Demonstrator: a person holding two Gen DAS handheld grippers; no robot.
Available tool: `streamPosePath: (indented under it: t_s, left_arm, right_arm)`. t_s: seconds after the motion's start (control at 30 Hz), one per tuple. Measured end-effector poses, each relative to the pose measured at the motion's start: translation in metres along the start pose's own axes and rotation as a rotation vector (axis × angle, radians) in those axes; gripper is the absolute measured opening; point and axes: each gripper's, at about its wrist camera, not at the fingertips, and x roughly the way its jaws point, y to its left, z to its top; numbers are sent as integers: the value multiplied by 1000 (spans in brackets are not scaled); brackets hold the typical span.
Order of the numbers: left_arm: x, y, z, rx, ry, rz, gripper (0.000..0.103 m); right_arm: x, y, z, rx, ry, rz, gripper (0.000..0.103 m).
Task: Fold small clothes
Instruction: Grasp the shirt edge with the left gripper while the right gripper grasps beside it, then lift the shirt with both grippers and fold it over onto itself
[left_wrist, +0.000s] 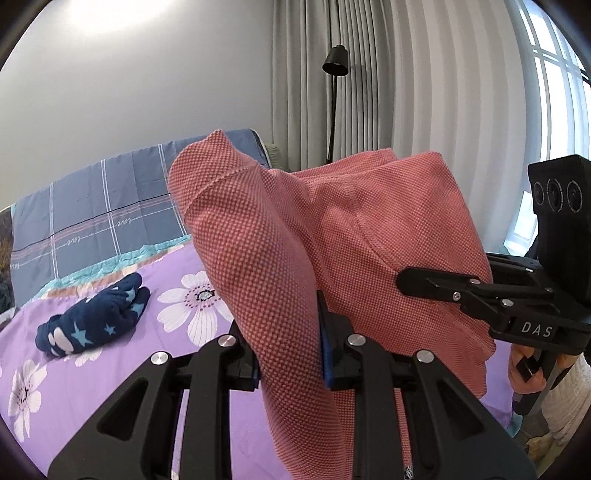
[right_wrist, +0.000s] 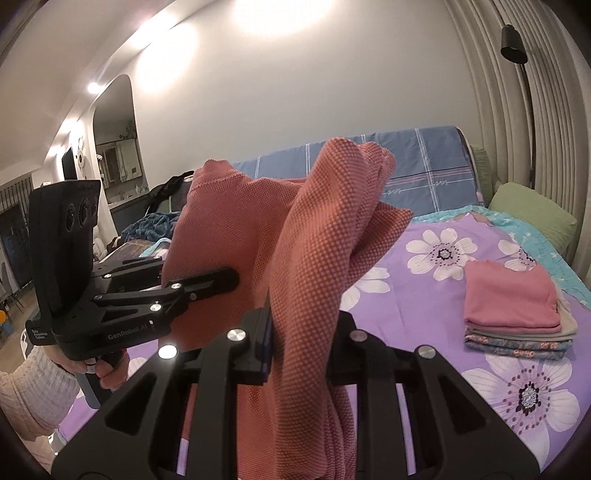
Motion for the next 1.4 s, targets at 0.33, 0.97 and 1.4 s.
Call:
streamPosePath:
  t_s: [0.33,0.97,1.4]
  left_arm:
    - [22,2,59,74,-41,38,24]
    - [181,97,131,88,3,143,24]
    - [376,168,49,150,329,478,46]
  right_arm:
    - [18,-27,46,12,-83,-12,21]
    - [203,-107,120,130,-86,-49,21]
    - [389,-191,49,271,154,-255,58]
